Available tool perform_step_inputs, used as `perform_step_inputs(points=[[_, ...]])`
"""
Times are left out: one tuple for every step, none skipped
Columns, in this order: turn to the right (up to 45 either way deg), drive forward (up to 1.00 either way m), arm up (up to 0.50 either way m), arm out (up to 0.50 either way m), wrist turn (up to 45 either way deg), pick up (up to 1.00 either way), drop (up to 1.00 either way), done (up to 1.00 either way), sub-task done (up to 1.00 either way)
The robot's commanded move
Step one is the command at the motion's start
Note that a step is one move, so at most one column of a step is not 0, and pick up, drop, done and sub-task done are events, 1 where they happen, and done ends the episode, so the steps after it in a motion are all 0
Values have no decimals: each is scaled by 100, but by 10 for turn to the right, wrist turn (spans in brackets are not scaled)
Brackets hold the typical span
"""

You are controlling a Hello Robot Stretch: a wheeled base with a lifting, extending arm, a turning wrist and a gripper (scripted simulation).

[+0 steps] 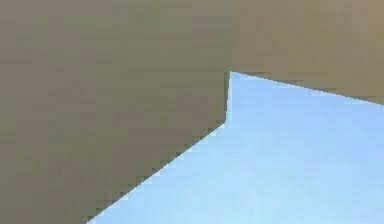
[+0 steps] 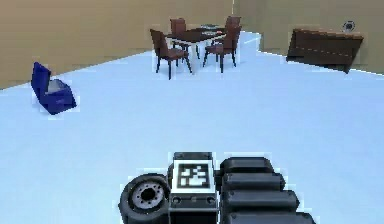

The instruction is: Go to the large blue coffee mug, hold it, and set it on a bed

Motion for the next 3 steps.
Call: perform_step_inputs(points=[[450, 0, 0, 0, 0, 0, 0, 0, 0], [450, 0, 0, 0, 0, 0, 0, 0, 0], [360, 0, 0, 0, 0, 0, 0, 0, 0]])
